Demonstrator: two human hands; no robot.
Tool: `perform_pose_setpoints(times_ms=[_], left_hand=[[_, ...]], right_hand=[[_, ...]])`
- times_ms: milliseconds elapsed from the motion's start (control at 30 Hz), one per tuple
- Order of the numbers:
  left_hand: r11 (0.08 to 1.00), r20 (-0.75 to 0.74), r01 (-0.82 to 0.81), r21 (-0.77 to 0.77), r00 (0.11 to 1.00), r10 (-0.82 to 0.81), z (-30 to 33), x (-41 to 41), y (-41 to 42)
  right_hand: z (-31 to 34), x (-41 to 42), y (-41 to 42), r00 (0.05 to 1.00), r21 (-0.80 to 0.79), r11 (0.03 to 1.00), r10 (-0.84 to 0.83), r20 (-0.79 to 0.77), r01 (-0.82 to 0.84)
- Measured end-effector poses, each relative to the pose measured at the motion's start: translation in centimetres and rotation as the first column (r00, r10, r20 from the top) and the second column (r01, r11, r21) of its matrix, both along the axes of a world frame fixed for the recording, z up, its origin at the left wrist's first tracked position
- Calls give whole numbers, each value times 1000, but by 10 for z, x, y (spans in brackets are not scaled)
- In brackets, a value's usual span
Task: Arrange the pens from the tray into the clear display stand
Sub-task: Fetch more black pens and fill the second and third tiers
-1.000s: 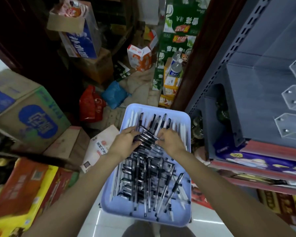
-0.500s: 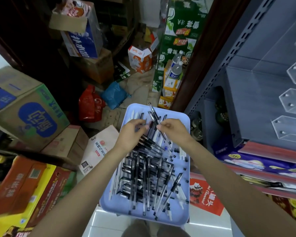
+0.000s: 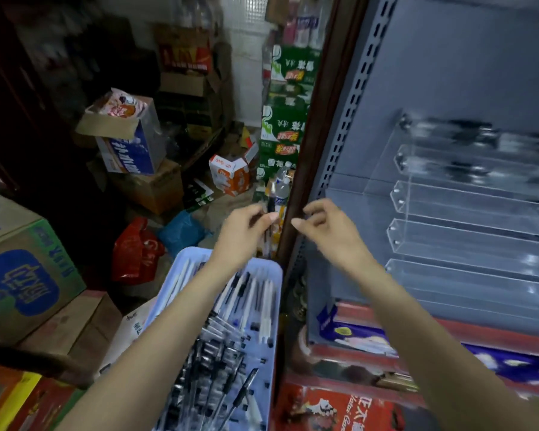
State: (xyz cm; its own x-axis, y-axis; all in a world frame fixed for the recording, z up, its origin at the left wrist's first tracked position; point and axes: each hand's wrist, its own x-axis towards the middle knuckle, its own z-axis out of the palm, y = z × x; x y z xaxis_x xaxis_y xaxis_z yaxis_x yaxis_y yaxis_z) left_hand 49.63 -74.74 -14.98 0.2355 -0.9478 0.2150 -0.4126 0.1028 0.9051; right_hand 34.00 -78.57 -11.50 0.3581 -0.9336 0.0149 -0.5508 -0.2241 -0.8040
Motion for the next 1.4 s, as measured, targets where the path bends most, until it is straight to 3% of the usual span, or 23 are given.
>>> perform_pose_setpoints(times_ms=[100, 200, 333, 467, 567, 833, 967, 1167, 1400], left_hand=[[990, 234, 135, -28, 964, -125, 31, -39, -16], [978, 396, 208, -27, 900, -181, 52, -78, -37], [968, 493, 227, -107, 858, -147, 76, -121, -69], [967, 509, 75, -243, 859, 61, 88, -150, -96], [972, 477, 16, -236, 873, 102, 89, -168, -105], [980, 427, -51, -193, 895, 131, 88, -189, -113], [977, 401, -82, -196, 902, 156, 87, -193, -116], [974, 389, -106, -199, 904, 178, 84, -193, -116], [968, 495, -81, -235, 848, 191, 92, -198, -114]], right_hand=[[35, -43, -15, 966, -46, 997, 76, 246, -66], [58, -86, -31, 943, -180, 982, 110, 313, -55], [73, -145, -56, 907, -234, 970, 45, 420, 60], [84, -203, -83, 823, -213, 946, -87, 561, 245], [87, -235, -103, 784, -204, 921, -148, 603, 331], [72, -259, -142, 881, -238, 905, -234, 411, 352], [75, -259, -147, 974, -334, 916, -197, 113, 224], [84, -256, -158, 987, -281, 955, -127, -97, 95], [92, -254, -164, 977, -184, 981, -92, -191, 57]])
